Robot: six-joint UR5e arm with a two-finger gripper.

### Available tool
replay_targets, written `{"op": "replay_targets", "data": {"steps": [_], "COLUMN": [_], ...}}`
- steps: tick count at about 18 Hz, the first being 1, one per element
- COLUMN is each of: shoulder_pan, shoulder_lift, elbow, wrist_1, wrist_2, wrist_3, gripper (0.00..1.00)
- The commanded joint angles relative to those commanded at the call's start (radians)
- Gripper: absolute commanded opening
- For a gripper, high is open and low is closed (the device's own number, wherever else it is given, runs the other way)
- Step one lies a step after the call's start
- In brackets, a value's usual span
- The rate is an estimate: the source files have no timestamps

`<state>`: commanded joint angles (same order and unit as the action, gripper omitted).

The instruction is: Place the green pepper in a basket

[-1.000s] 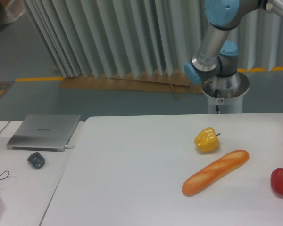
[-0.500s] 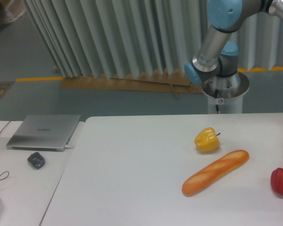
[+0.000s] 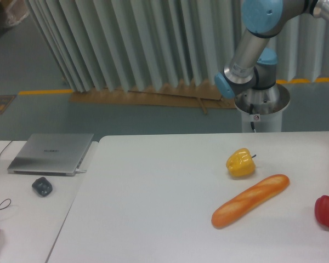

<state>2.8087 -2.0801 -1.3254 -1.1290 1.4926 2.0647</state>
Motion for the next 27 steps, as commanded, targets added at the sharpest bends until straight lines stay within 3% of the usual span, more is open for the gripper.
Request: {"op": "replay_targets", "data": {"steps": [11,16,17,20,22,27], "shoulder_pan": [-0.009,-0.069,-0.078,-0.124,-0.158,-0.248], "shoulder_lift": [0.031,0.1,0.112,0.143,0.182,0.218], "elbow": [0.015,-0.006,-0.014,-0.032,-0.06,-0.1], "wrist_1": [0.0,-0.011,-0.023,-0.132,-0.138,-0.147], "wrist_2": [-0.049,-0.037,-0.035,-0.018,-0.017,0.017], "wrist_3": [-0.015,-0.017,-0.017,-0.072,-0.139,-0.23], "gripper": [1.0,1.0,1.0,1.0,1.0,1.0]}}
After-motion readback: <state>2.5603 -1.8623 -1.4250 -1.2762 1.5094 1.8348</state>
